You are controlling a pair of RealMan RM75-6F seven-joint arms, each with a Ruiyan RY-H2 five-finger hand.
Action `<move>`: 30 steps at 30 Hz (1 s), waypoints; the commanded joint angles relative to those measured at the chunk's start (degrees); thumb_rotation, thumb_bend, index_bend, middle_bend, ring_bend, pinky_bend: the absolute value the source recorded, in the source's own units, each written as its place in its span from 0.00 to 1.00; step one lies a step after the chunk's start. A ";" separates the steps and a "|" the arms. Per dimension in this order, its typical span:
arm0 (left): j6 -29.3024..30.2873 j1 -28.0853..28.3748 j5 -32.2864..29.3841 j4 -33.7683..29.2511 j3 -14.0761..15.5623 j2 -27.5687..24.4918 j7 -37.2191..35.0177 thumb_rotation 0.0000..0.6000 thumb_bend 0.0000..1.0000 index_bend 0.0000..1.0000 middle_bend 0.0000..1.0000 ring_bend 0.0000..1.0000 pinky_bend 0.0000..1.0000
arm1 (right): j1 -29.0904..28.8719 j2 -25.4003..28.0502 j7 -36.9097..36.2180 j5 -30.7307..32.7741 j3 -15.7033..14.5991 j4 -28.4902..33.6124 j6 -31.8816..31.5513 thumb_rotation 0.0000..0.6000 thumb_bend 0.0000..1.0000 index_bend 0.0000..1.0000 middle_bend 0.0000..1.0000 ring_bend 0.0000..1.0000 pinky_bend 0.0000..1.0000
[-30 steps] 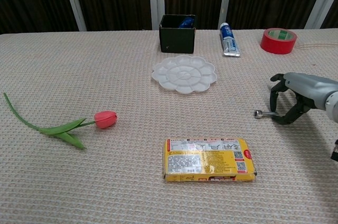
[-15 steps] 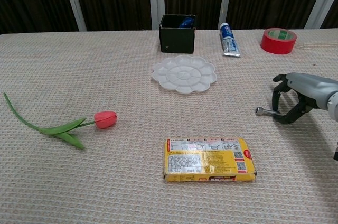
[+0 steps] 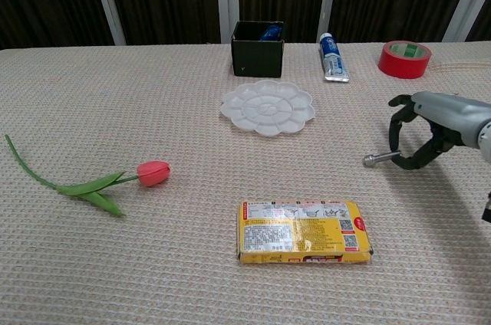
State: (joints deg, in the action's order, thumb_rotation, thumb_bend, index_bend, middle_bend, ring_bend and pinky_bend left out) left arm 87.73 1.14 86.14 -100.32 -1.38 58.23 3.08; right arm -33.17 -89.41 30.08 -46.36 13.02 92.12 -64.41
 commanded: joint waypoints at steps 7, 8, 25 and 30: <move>0.00 0.00 0.11 0.07 0.04 -0.10 -0.30 1.00 0.25 0.18 0.00 0.00 0.00 | -2.37 1.72 3.20 2.26 1.73 3.05 -0.33 1.00 0.36 0.57 0.08 0.17 0.09; 0.00 0.00 0.11 0.07 0.05 -0.09 -0.30 1.00 0.25 0.18 0.00 0.00 0.00 | -2.83 1.82 3.88 3.11 1.97 3.36 -0.32 1.00 0.36 0.57 0.08 0.17 0.09; 0.04 -0.01 0.11 0.10 0.06 -0.17 -0.48 1.00 0.25 0.18 0.00 0.00 0.00 | -5.52 2.34 5.76 8.52 2.09 3.68 0.44 1.00 0.36 0.57 0.08 0.17 0.09; 0.09 -0.03 0.11 0.05 0.06 -0.11 -0.26 1.00 0.25 0.18 0.00 0.00 0.00 | -6.02 2.41 5.86 8.77 1.80 3.61 0.45 1.00 0.36 0.57 0.08 0.17 0.09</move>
State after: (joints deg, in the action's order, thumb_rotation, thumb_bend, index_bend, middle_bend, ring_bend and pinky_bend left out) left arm 87.83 1.11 86.25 -100.27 -1.32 58.13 2.83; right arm -39.18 -87.01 35.93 -37.60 14.84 95.72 -63.97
